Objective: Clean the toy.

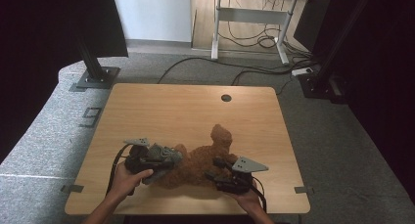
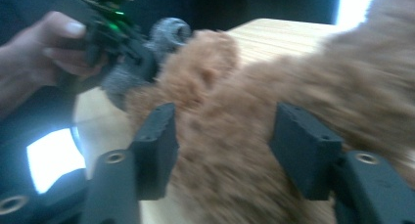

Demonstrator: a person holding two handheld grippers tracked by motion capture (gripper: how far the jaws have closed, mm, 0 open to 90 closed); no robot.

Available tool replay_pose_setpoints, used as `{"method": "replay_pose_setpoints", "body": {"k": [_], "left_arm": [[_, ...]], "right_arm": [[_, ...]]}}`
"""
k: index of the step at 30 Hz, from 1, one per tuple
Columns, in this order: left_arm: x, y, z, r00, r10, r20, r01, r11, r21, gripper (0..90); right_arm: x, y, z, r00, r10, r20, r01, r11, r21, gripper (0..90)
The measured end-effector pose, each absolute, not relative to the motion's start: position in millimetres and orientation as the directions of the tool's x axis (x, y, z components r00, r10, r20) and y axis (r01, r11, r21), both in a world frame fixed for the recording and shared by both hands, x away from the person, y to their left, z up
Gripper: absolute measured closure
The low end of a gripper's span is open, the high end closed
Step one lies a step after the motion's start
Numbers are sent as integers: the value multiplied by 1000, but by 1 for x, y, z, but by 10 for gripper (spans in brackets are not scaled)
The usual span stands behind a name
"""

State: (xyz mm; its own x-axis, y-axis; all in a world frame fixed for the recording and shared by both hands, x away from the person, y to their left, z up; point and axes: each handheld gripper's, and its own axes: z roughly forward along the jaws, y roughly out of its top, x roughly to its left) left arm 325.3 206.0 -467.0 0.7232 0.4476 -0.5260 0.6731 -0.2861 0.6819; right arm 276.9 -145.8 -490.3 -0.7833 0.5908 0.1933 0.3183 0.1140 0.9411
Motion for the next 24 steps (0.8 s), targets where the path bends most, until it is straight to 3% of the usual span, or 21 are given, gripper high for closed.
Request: {"method": "replay_pose_setpoints", "body": {"k": [6, 11, 17, 24], "left_arm": [[325, 209, -474, 715, 410, -566, 690, -282, 667, 808], [324, 210, -476, 714, 407, -569, 691, -278, 668, 809], [328, 205, -476, 712, 415, -566, 691, -270, 670, 808], [343, 197, -470, 714, 452, -535, 678, -257, 688, 808]], "right_arm": [[283, -155, -504, -753, 617, 230, 398, 148, 906, 176], [286, -133, -519, -754, 645, 128, 376, 264, 888, 112], [290, -121, -527, -718, 696, 17, 328, 316, 890, 383], [306, -116, -528, -661, 751, -19, 304, 290, 907, 536]]}}
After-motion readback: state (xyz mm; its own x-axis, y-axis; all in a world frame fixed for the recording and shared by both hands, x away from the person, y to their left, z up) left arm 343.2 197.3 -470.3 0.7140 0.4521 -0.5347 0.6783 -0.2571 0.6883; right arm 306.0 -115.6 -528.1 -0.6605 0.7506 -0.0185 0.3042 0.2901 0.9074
